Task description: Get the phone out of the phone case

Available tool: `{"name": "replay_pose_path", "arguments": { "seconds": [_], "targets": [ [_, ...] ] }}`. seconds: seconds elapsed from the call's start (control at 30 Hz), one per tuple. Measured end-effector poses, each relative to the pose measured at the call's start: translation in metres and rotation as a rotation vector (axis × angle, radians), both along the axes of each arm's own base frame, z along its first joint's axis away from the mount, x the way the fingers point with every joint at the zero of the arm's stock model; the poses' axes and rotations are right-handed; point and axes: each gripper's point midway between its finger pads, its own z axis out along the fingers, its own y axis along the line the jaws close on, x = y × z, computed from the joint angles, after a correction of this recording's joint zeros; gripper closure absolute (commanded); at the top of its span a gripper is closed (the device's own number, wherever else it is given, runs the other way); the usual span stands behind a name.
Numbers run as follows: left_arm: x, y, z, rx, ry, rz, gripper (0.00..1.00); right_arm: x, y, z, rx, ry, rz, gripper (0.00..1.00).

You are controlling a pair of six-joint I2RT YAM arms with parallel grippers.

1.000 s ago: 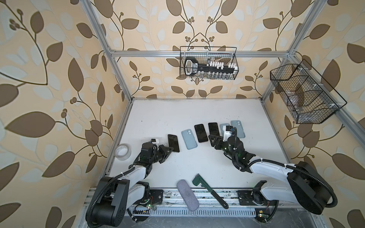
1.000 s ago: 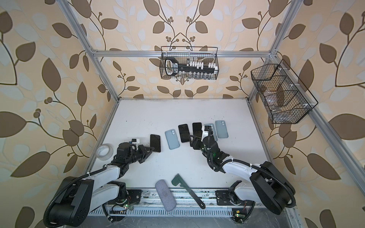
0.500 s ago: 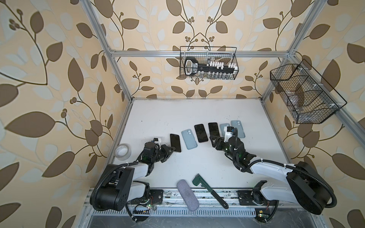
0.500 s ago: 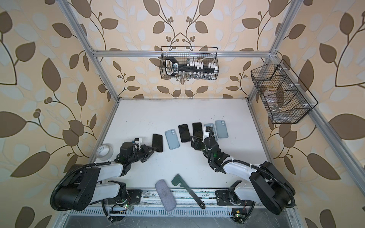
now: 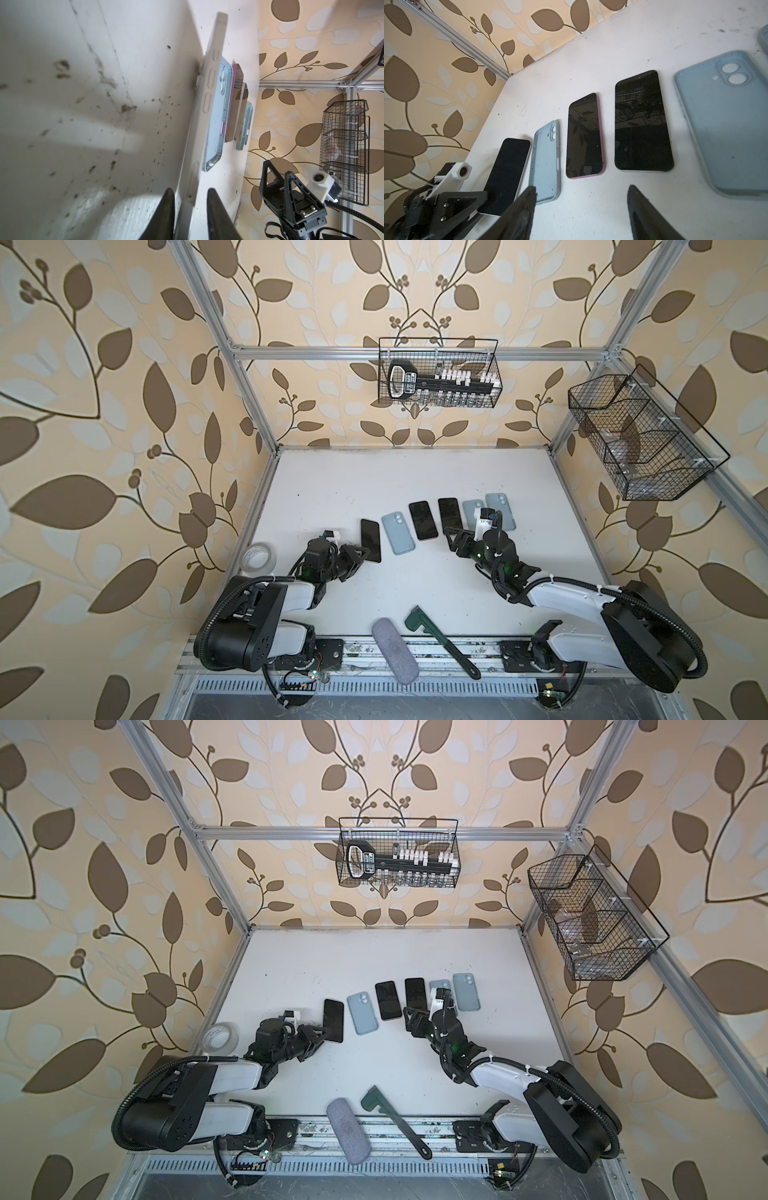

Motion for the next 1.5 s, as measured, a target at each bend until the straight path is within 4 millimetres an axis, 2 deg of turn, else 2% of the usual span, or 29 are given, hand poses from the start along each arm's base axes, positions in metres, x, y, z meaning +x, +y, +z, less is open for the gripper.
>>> {"name": "replay_pose_path", "arguments": {
  "seconds": [0.63,0.73,0.87,1.1,1.17,1.23,1.4,1.5],
  "targets": [
    [-0.003,0.004,-0.01,0.047,0.023,0.006,0.62,-0.001,-0.004,-0.001,0.0,0.0,-0.008,0.3],
    [-0.005,0.004,-0.013,0.057,0.031,0.002,0.57,-0.001,-0.005,0.0,0.001,-0.002,-0.01,0.31],
    [-0.002,0.004,-0.01,0.065,0.012,-0.002,0.44,-0.001,-0.007,0.004,0.001,-0.015,-0.013,0.3],
    [0.006,0.007,0.005,0.107,-0.014,0.005,0.11,0.004,-0.022,0.008,-0.017,-0.022,-0.033,0.29],
    [0.009,0.01,0.013,0.142,-0.022,0.006,0.03,0.006,-0.031,0.008,-0.028,-0.02,-0.044,0.29],
    [0.016,0.016,0.032,0.19,-0.05,0.024,0.01,0.009,-0.043,0.009,-0.043,-0.018,-0.062,0.28],
    [0.039,0.04,0.1,0.339,-0.184,0.121,0.01,0.02,-0.076,0.023,-0.089,-0.031,-0.117,0.25],
    [0.05,0.059,0.134,0.442,-0.242,0.205,0.01,0.028,-0.097,0.037,-0.119,-0.049,-0.159,0.16]
  ]
}}
